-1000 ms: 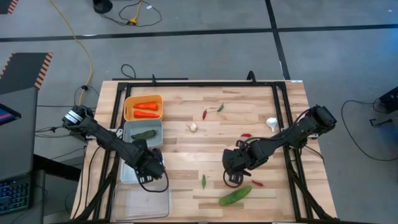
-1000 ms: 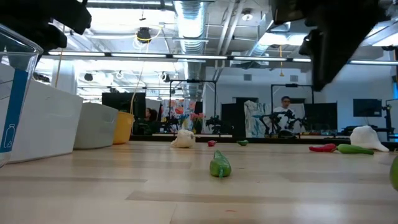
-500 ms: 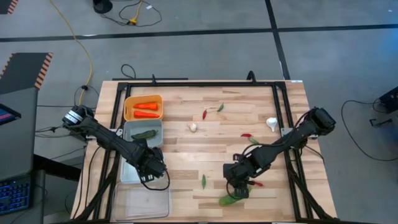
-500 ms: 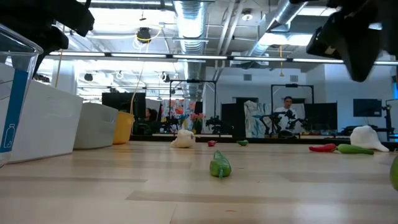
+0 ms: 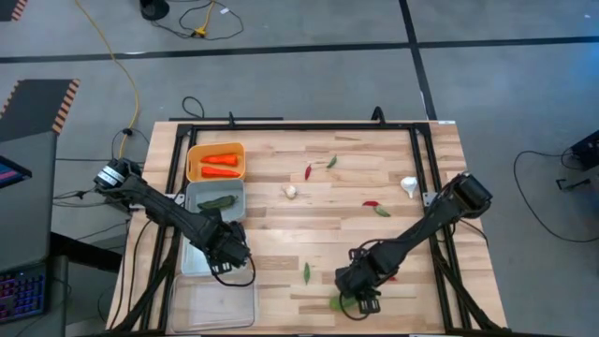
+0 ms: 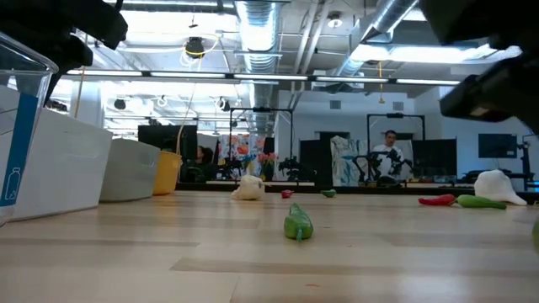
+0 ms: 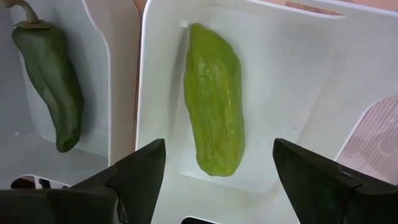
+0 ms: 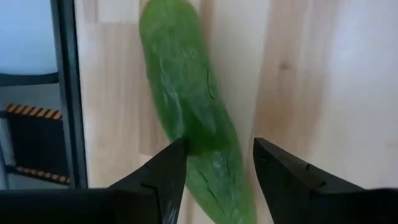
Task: Sort produce into baskets
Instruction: Put the cucumber into the white bin
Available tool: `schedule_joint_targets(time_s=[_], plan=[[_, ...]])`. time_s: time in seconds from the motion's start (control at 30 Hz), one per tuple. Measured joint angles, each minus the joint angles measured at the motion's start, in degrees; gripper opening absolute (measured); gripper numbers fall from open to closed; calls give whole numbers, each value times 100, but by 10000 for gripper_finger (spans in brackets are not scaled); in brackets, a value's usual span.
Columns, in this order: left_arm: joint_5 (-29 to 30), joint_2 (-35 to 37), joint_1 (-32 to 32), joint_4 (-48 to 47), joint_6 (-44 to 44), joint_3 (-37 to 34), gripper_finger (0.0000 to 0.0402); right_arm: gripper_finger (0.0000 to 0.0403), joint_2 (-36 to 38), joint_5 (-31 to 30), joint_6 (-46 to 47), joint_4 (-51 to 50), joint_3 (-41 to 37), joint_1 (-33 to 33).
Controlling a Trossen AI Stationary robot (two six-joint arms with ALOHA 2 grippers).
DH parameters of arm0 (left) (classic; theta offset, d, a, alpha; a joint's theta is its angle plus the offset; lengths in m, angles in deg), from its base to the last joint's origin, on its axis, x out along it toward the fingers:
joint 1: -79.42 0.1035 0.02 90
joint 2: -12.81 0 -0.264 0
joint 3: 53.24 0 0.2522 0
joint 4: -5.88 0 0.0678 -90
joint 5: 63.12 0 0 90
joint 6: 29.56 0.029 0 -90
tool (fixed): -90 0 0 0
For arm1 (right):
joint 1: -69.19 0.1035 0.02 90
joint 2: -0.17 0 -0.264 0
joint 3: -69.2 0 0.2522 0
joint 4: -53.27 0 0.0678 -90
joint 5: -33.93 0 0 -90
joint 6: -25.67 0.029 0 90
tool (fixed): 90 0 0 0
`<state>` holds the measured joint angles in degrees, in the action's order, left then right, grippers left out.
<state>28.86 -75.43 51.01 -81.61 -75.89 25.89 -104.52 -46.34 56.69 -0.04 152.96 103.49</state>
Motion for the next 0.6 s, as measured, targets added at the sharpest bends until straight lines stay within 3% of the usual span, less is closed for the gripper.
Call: schedule_joint_targets(time_s=[0.6], plan=[[137,0,-2,9,0,0,285,213,-206,275,49,149,11,193]])
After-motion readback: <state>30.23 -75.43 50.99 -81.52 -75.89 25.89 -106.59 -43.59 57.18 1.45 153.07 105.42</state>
